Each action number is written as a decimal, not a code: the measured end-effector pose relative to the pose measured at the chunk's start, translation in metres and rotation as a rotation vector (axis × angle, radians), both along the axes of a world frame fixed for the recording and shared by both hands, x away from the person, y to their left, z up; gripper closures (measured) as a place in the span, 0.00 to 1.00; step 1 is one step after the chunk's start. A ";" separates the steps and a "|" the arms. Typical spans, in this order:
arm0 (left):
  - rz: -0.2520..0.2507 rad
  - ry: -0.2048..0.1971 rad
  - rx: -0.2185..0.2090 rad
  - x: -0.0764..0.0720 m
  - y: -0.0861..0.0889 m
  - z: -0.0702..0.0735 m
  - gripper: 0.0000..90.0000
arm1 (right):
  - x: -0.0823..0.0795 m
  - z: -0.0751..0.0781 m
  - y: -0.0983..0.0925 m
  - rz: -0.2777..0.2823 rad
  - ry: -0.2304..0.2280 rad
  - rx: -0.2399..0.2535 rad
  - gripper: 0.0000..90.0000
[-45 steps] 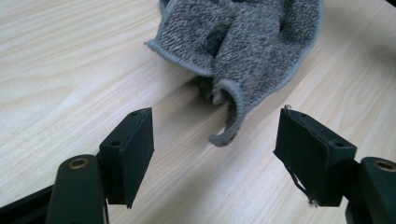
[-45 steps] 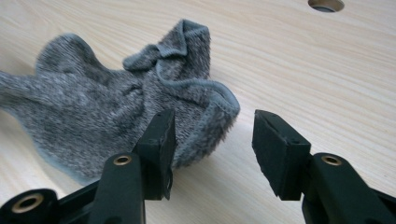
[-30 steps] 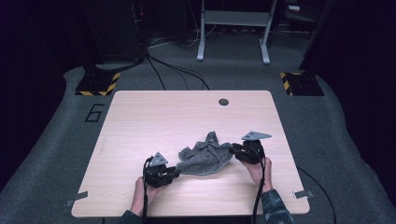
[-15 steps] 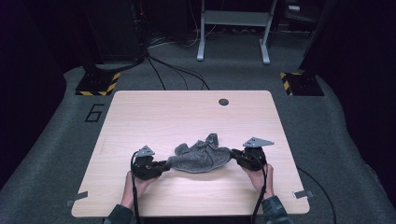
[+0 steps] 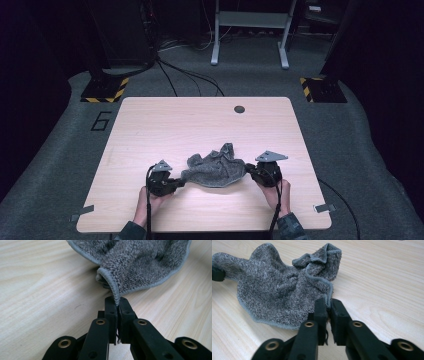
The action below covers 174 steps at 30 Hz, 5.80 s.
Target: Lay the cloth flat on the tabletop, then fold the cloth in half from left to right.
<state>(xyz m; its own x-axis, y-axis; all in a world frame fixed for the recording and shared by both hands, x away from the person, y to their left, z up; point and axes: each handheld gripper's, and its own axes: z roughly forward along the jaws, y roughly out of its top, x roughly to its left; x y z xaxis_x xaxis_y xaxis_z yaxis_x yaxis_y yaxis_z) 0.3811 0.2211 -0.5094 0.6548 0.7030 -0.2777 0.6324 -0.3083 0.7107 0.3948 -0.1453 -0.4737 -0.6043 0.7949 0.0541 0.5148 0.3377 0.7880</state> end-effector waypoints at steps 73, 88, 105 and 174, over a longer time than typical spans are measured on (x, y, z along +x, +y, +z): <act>0.227 -0.127 0.183 0.052 0.024 0.015 0.13 | 0.051 -0.009 -0.006 -0.051 0.014 -0.031 0.17; 0.196 -0.119 0.293 0.057 0.017 -0.003 0.14 | 0.065 -0.039 -0.003 -0.093 0.086 -0.155 0.06; 0.172 -0.114 0.294 0.051 0.020 -0.012 0.15 | 0.046 -0.046 -0.004 -0.102 0.100 -0.164 0.08; 0.184 -0.013 0.179 0.144 0.026 0.025 0.03 | -0.004 -0.016 0.133 0.310 0.052 -0.103 0.08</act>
